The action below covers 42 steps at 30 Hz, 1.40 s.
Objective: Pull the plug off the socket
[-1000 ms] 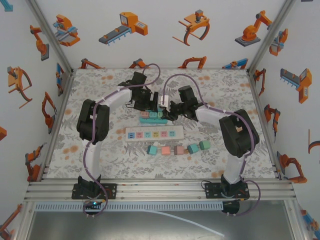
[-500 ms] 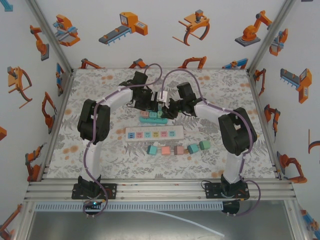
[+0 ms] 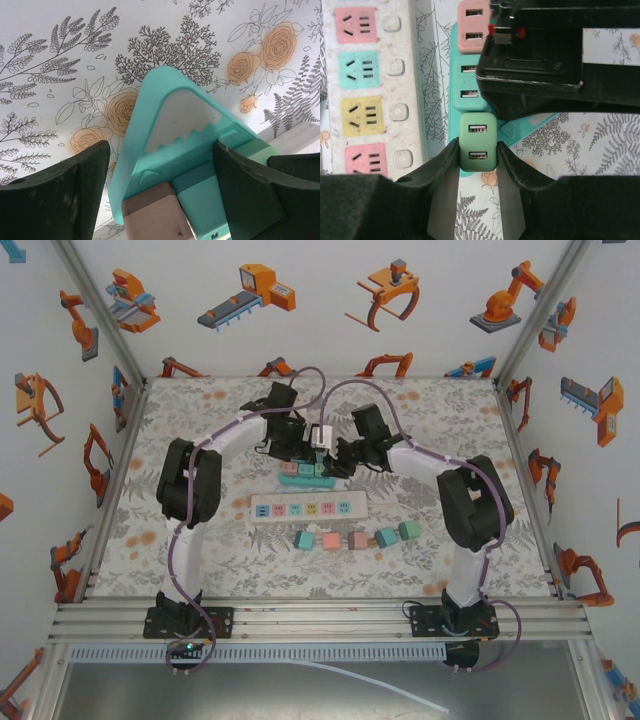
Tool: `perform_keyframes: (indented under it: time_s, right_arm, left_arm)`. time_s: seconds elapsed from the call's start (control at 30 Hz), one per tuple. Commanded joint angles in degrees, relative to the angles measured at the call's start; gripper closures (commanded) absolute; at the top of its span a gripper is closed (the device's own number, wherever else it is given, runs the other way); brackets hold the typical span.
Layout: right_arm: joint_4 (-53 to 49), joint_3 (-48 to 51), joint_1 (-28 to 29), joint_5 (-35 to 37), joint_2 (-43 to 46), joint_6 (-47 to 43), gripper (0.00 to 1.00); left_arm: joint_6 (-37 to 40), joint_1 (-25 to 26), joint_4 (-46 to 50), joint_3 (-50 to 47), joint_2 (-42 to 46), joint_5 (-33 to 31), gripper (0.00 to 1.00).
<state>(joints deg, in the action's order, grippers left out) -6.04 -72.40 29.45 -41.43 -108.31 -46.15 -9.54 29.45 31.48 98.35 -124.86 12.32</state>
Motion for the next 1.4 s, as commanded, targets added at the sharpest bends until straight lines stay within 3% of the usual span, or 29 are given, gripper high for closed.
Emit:
perform_keyframes:
  time_s: [0.0, 0.5, 0.83, 0.93, 1.1, 1.23, 1.37]
  right_arm:
    - [-1.5, -4.4, 2.0, -2.4, 4.8, -8.3, 0.94]
    - [-0.5, -3.5, 2.0, -2.7, 8.0, -6.8, 0.94]
    - [4.3, -0.4, 2.0, -2.4, 12.0, 0.4, 0.95]
    - [12.6, 3.9, 2.0, 1.5, 16.5, 14.3, 1.0]
    - [25.6, 13.9, 2.0, 16.9, 25.7, 44.0, 1.0]
    - [20.9, 17.9, 2.2, 28.7, 32.7, 62.8, 1.0]
    - [4.4, 17.5, 2.4, 39.9, 38.5, 81.7, 1.0]
  left_arm:
    - [1.2, -0.3, 5.2, -3.2, -7.9, -15.7, 0.25]
    - [-1.3, -0.7, 6.3, -2.4, -7.9, -18.0, 0.25]
    - [-3.5, -1.1, 6.4, -2.1, -6.0, -17.0, 0.25]
    - [-5.4, -1.5, 6.2, -2.2, -4.2, -16.2, 0.25]
    - [-8.4, -3.9, 6.0, -2.2, -2.7, -13.9, 0.25]
    - [-11.2, -5.9, 5.3, -2.3, -0.8, -10.4, 0.26]
    - [-13.5, -7.2, 3.3, -3.6, 2.2, -7.4, 0.26]
